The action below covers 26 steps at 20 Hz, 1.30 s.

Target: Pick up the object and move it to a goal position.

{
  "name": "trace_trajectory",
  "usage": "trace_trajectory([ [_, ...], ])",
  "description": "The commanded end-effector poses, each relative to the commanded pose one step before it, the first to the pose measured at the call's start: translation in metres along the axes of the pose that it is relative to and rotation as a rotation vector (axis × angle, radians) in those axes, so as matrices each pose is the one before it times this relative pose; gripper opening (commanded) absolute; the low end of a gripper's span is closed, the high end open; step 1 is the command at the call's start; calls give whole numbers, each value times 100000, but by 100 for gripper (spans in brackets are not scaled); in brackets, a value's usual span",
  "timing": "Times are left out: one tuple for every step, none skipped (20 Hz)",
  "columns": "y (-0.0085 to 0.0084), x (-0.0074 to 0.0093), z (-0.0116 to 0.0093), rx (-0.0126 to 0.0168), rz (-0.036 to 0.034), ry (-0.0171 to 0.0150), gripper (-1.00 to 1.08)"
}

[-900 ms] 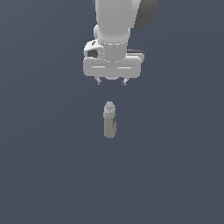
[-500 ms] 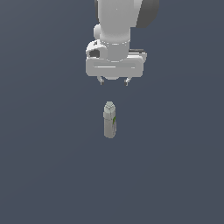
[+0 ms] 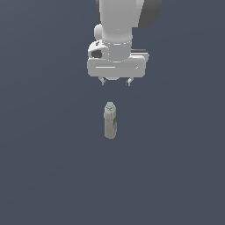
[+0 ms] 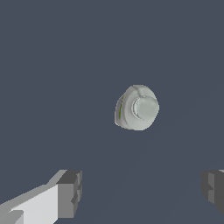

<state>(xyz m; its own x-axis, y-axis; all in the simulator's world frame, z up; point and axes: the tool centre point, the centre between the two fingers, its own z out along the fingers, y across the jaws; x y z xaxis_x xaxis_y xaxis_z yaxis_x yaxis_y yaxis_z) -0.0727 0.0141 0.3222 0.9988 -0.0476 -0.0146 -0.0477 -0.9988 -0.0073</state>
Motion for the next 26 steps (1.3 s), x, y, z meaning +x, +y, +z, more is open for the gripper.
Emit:
trace_trajectory([
  [125, 238, 209, 18, 939, 24, 100],
  [94, 189, 147, -2, 702, 58, 100],
  [116, 229, 179, -7, 851, 72, 100],
  [132, 267, 211, -13, 987, 84, 100],
  [151, 303, 244, -17, 1133, 96, 100],
  [166, 342, 280, -22, 1282, 108, 100],
  [182, 380, 316, -31, 1426, 121, 100],
  [199, 417, 355, -46, 1570, 136, 100],
  [199, 421, 365, -58, 1589, 140, 100],
  [177, 380, 337, -61, 1437, 129, 100],
  [156, 339, 306, -62, 1286, 117, 100],
  [137, 299, 273, -60, 1135, 105, 100],
  [116, 258, 240, -56, 980, 92, 100],
  [99, 218, 204, -51, 832, 79, 100],
  [78, 178, 169, -44, 676, 65, 100],
  [63, 138, 132, -36, 531, 51, 100],
  [39, 98, 95, -25, 369, 36, 100],
  [27, 59, 57, -16, 227, 22, 100],
  [5, 19, 19, -5, 69, 7, 100],
  [-20, -131, -65, 7, -423, -146, 100],
  [-1, 0, 32, 0, 0, 0, 100],
  [-4, 0, 96, 0, 0, 0, 100],
  [-6, -1, 160, 0, 0, 0, 100],
  [-8, -1, 224, 0, 0, 0, 100],
  [26, -1, 276, -2, 65, 22, 100],
  [-13, -4, 352, 0, 0, 0, 100],
])
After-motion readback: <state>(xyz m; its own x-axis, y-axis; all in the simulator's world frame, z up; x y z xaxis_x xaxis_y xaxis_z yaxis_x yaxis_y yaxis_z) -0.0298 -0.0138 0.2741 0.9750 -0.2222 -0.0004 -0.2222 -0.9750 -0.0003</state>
